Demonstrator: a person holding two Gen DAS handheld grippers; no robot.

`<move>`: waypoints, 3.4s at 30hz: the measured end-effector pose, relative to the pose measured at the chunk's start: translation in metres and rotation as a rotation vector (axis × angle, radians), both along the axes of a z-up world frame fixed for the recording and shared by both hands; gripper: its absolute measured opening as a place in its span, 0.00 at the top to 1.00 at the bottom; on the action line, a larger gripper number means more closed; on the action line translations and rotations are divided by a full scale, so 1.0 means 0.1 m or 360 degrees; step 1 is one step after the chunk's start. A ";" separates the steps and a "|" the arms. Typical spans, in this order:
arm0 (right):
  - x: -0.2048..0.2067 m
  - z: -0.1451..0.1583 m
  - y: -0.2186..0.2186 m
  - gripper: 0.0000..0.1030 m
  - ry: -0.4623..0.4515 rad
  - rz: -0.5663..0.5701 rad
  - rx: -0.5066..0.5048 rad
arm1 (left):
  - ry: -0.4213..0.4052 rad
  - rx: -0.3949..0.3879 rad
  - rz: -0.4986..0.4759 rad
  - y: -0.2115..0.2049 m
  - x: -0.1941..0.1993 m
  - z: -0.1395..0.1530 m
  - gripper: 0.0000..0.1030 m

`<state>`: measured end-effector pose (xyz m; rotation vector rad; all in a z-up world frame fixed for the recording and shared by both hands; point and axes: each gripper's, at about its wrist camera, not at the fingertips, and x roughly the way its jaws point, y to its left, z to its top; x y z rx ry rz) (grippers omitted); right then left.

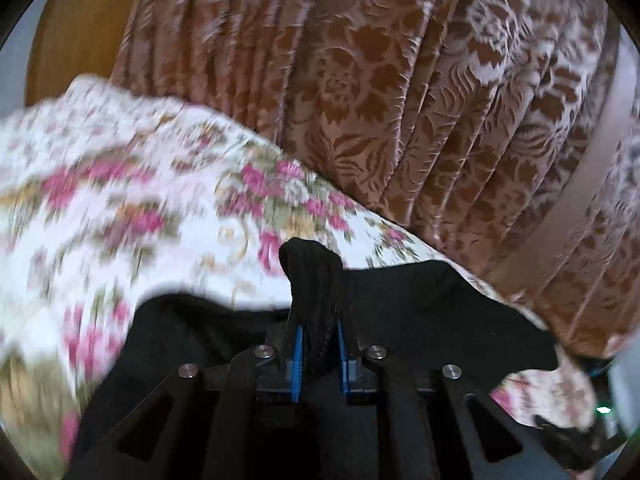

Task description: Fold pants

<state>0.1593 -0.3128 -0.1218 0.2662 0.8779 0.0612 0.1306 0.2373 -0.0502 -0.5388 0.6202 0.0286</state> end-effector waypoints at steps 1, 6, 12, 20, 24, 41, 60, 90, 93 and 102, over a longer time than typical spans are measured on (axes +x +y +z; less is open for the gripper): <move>0.00 0.00 0.00 0.49 0.0001 -0.0001 -0.0002 | -0.0008 -0.0033 0.0016 -0.01 -0.10 -0.02 0.88; 0.00 0.00 0.00 0.49 0.0002 -0.0002 0.0004 | -0.0028 -0.0103 0.0037 -0.08 -0.56 -0.20 0.88; 0.01 0.01 0.03 0.49 0.0019 -0.0002 -0.0023 | -0.0032 -0.0150 0.0089 -0.09 -0.71 -0.44 0.88; 0.26 0.53 0.47 0.49 -0.0018 0.0176 -0.0101 | -0.0058 -0.0148 0.0094 -0.09 -0.75 -0.53 0.88; 0.65 0.89 0.85 0.49 -0.0031 0.0322 0.0066 | -0.0083 -0.0149 0.0096 -0.09 -0.78 -0.55 0.88; 1.97 0.55 1.54 0.52 0.0438 -0.0047 0.0581 | -0.0143 -0.0243 0.0068 -0.01 -0.81 -0.62 0.88; 0.55 0.99 0.90 0.91 0.0052 0.0371 0.0827 | -0.0390 -0.0641 0.0093 0.46 -1.13 -0.11 0.89; -1.07 0.01 0.94 0.80 -0.0170 0.0581 0.0684 | -0.0224 -0.1250 0.0122 0.57 -2.08 -0.53 0.17; -1.08 0.06 0.90 0.77 -0.0142 0.0568 0.0687 | -0.0139 -0.1216 0.0134 0.52 -1.97 -0.58 0.20; -1.19 0.03 0.30 0.73 -0.0099 0.0240 0.0882 | -0.0067 -0.1061 0.0217 0.48 -1.73 -0.60 0.75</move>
